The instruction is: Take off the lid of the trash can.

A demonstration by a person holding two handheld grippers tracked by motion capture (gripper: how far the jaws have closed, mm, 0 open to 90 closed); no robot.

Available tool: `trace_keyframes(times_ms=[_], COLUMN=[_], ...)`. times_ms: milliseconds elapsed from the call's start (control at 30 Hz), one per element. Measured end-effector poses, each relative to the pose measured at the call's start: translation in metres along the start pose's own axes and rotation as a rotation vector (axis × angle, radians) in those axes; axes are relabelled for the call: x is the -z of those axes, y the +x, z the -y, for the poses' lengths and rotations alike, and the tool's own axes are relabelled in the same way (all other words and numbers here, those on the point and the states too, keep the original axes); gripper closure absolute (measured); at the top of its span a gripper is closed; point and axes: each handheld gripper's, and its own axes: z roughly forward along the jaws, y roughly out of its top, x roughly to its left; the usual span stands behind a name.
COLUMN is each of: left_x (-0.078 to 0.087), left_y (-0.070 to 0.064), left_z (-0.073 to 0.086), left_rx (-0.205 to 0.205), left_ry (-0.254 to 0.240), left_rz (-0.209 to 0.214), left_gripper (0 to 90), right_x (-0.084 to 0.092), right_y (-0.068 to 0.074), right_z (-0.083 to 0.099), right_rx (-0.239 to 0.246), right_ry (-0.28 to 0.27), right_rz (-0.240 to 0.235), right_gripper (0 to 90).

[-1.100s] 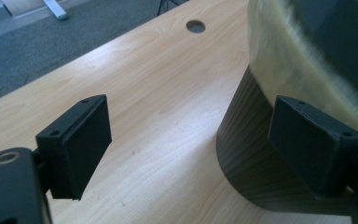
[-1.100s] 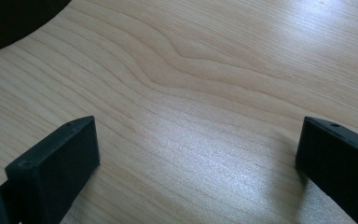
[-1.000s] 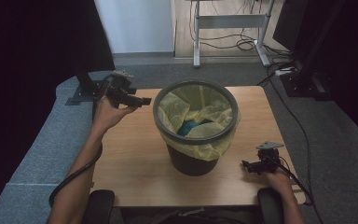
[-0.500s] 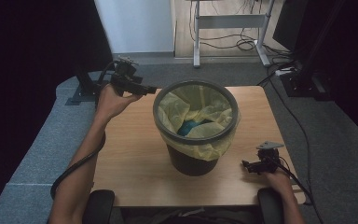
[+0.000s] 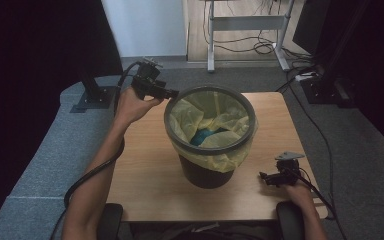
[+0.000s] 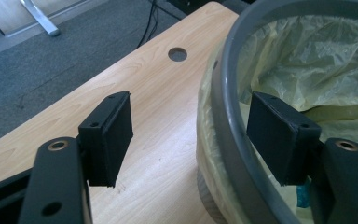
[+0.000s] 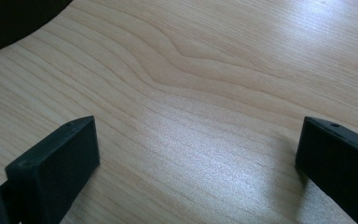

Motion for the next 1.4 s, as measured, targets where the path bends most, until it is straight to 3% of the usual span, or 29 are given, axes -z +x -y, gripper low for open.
trace_keyframes(times_ms=[400, 567, 633, 867, 1400], left_x=[-0.022, -0.023, -0.022, -0.016, 0.007], left_y=[-0.013, -0.013, -0.015, -0.009, 0.016], left_z=[-0.007, -0.010, -0.011, -0.013, 0.001], left_rx=[-0.034, -0.010, -0.001, 0.045, 0.138], left_ry=[0.060, 0.041, 0.034, 0.029, -0.006], left_rz=[-0.023, 0.027, 0.028, 0.062, 0.081], left_gripper=[50.0, 70.0, 76.1, 78.0, 77.9], right_x=[0.000, 0.000, 0.000, 0.000, 0.000], right_y=[0.000, 0.000, 0.000, 0.000, 0.000], right_z=[0.000, 0.000, 0.000, 0.000, 0.000], right_rx=[0.000, 0.001, 0.001, 0.003, 0.003], right_ry=[0.000, 0.000, 0.000, 0.000, -0.001], right_rz=[0.000, -0.001, -0.001, -0.002, -0.001], right_gripper=[0.0, 0.0, 0.0, 0.0, 0.0])
